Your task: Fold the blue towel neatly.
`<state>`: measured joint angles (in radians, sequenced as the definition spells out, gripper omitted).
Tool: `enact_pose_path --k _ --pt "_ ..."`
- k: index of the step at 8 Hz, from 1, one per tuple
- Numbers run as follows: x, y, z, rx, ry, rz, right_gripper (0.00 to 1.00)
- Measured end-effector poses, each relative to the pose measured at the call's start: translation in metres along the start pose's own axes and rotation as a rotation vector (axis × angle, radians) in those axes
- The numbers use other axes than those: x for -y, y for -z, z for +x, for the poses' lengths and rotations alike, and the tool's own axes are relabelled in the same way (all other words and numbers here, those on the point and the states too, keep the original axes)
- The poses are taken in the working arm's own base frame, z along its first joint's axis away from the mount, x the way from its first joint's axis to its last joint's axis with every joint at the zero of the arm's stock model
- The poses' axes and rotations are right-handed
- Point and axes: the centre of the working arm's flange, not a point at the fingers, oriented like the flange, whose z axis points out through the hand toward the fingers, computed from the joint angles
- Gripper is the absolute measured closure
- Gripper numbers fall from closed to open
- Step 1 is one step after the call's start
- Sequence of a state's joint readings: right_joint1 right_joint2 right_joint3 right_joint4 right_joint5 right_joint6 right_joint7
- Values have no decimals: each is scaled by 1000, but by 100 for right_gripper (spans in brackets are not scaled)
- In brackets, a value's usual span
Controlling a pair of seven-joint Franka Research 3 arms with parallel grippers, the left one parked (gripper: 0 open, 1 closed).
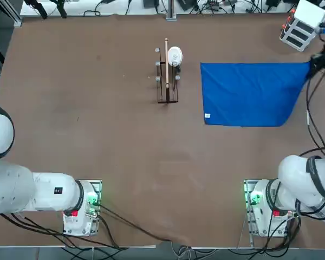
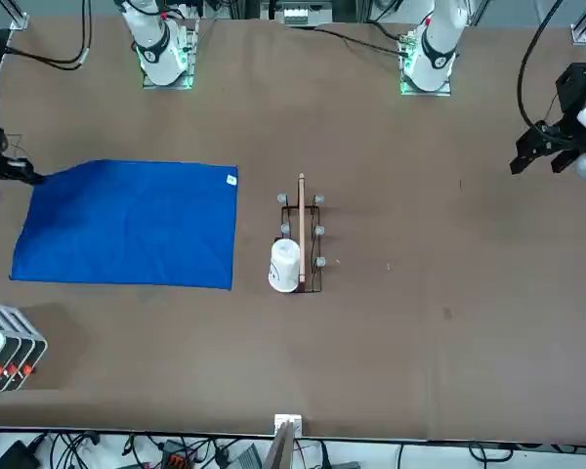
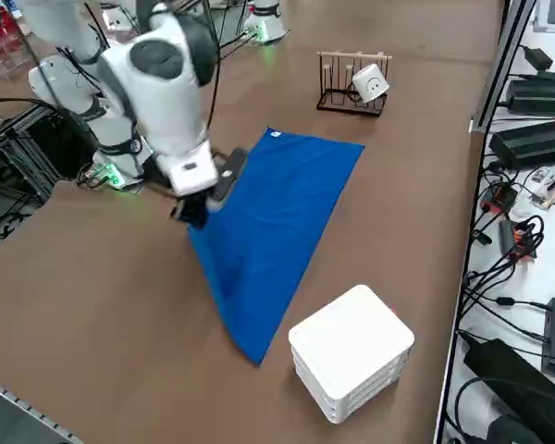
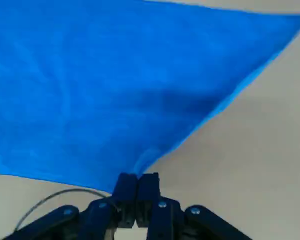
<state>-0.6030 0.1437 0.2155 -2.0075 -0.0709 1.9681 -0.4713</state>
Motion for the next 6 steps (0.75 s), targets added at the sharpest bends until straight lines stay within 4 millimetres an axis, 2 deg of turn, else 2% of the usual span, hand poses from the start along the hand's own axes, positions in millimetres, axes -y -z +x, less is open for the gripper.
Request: enact_pose_path --k 3,5,6 --pt "119 11 40 39 73 -35 97" --pt "195 10 49 81 67 -60 97" --pt "231 3 52 100 74 -74 97"
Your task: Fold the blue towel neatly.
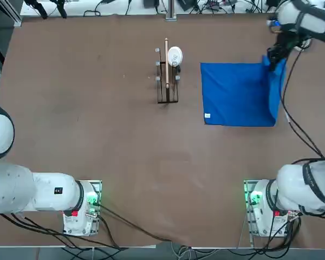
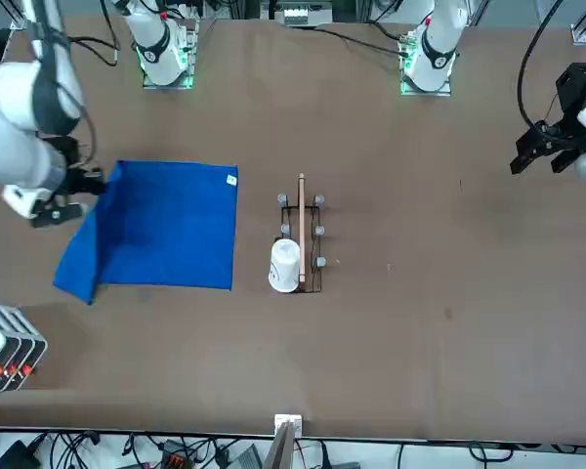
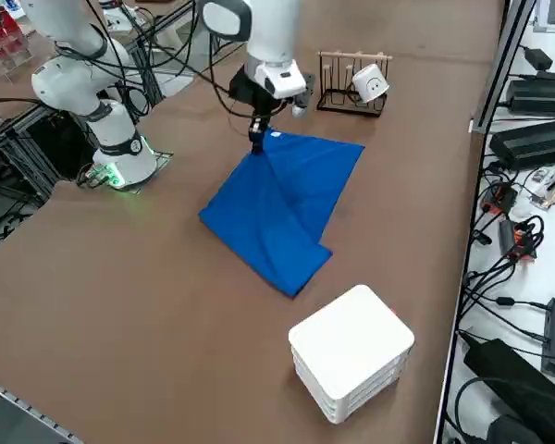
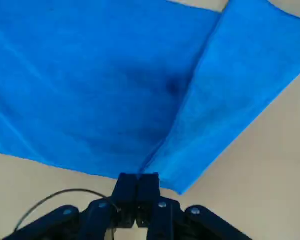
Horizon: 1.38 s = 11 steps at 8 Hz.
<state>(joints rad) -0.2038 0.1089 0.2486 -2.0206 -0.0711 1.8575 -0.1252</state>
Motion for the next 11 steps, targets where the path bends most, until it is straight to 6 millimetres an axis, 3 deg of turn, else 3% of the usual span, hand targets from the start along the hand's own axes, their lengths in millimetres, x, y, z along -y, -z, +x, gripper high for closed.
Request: enact_pose_path --k 4,7,11 --pt "121 -42 13 69 -24 -51 97" --pt "182 -72 15 102 -22 -84 97" --pt "257 -89 1 102 -23 -138 97"
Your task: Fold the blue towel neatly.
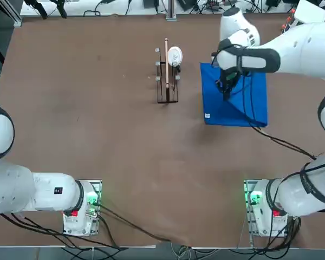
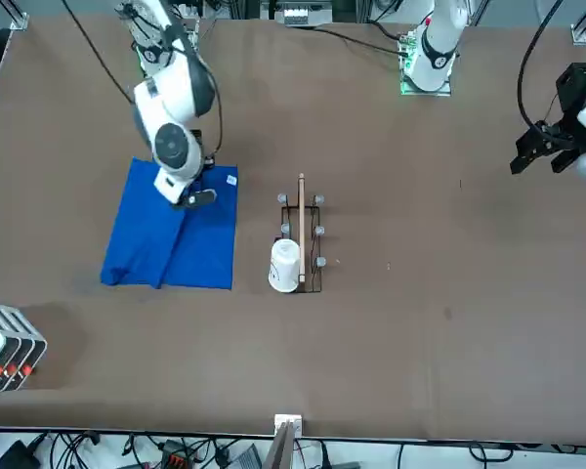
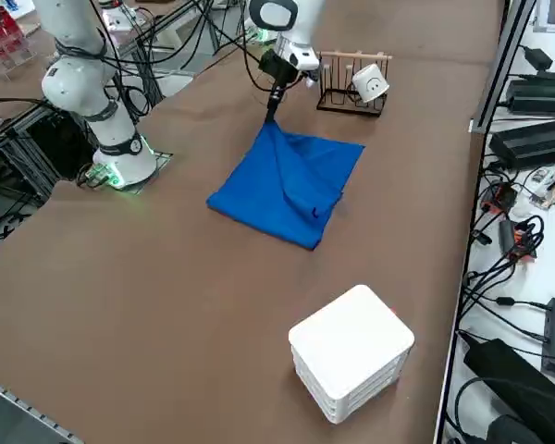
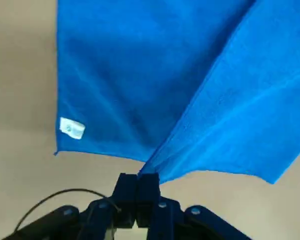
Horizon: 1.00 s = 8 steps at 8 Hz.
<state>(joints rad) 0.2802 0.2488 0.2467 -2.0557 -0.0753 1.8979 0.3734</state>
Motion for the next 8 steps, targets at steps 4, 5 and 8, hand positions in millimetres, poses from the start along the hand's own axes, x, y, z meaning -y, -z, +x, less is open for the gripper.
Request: enact_pose_path --k 4,5,8 --pt "47 -10 -6 -39 -28 -19 97" --pt "57 -17 -5 -50 -40 -34 97" --pt "91 -43 -7 -54 -67 -58 97"
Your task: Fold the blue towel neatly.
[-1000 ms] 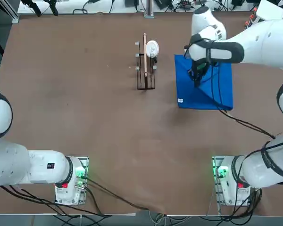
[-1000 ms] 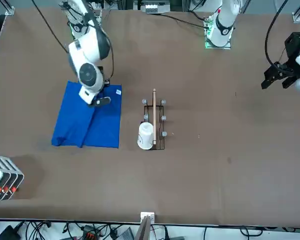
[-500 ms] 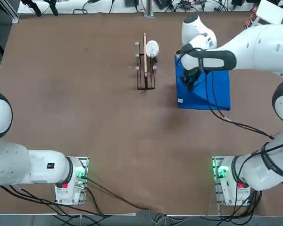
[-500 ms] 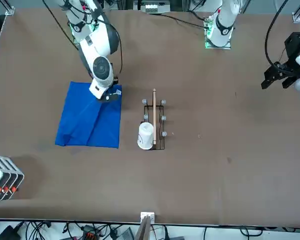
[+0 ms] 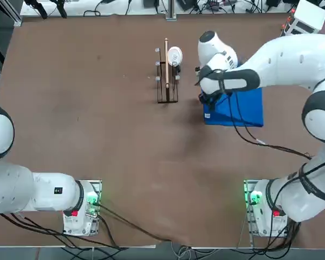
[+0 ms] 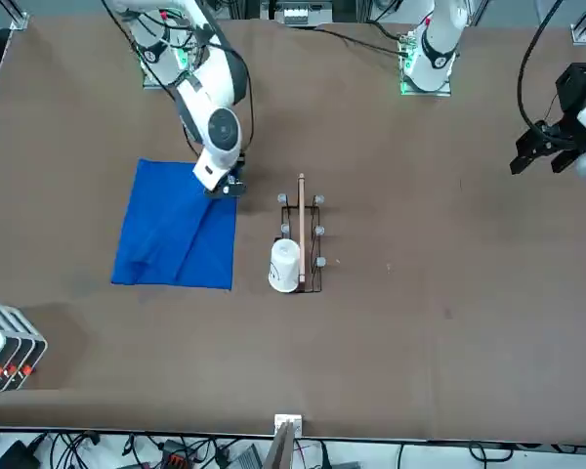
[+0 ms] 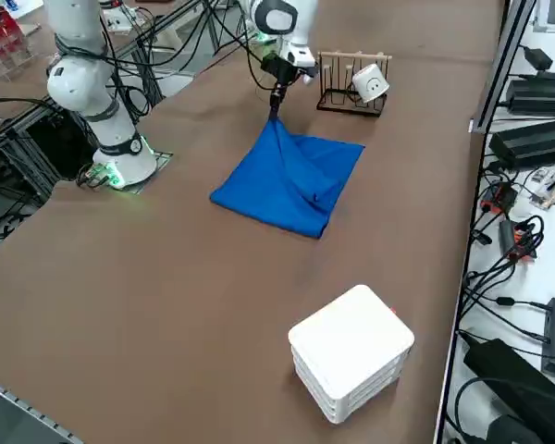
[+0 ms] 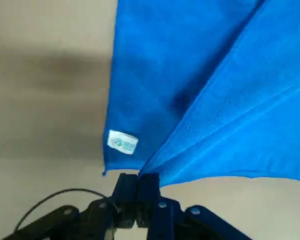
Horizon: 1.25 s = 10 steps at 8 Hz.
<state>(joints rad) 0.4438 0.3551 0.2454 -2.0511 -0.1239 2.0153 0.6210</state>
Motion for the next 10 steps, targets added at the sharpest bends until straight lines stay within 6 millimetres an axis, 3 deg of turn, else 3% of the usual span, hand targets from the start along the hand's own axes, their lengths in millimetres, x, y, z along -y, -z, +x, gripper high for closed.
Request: enact_pose_path --k 5,10 --pt "31 -9 -19 9 15 -35 97" --pt "37 -20 -20 25 9 -47 97"
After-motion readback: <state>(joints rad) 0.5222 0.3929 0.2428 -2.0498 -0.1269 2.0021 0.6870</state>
